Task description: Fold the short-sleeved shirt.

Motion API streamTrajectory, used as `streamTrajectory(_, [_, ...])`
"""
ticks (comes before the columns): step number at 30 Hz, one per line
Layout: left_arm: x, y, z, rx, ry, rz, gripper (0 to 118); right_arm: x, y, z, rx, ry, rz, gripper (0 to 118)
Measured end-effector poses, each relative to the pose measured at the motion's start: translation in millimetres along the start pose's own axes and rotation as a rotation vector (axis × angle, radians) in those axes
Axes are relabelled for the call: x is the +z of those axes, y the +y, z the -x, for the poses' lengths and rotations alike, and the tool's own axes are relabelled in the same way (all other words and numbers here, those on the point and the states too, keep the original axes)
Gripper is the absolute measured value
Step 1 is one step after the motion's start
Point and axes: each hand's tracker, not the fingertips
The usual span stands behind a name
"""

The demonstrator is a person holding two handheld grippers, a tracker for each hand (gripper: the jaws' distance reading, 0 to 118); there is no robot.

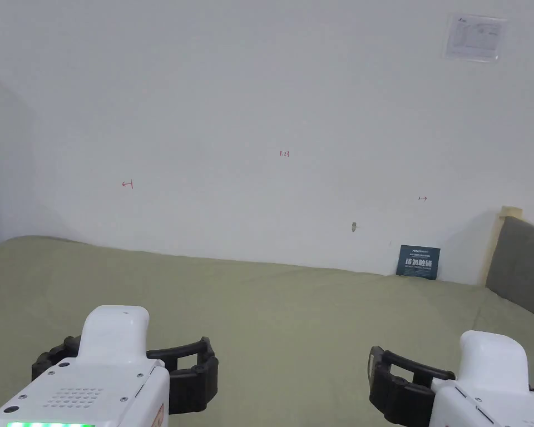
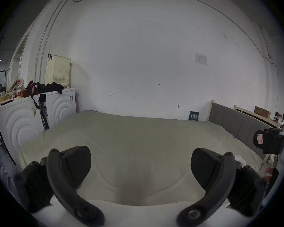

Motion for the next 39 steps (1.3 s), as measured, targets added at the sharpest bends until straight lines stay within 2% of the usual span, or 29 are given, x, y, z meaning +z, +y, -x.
streamTrajectory(4, [-2.3, -0.5, -1.6, -0.005, -0.005, 0.006, 118, -1.9, 1.0, -5.2, -0.014, 0.015, 0.022, 118])
streamTrajectory(8, [-5.4, -0.5, -3.2, -0.009, -0.011, 0.015, 118, -1.5, 2.0, -5.1, -0.004, -0.029, 0.006, 118])
streamTrajectory(15, [-6.9, 1.6, -3.2, 0.011, -0.020, 0.011, 118, -1.3, 4.6, -7.4, -0.015, -0.021, 0.014, 118])
streamTrajectory(29, [-10.0, 5.6, -1.4, -0.010, 0.009, 0.011, 118, -7.2, 4.8, -3.1, 0.018, -0.081, 0.029, 118])
streamTrajectory(39, [-12.4, 5.0, 5.2, -0.004, 0.014, 0.011, 118, -4.7, 8.9, -1.8, 0.017, -0.061, 0.025, 118])
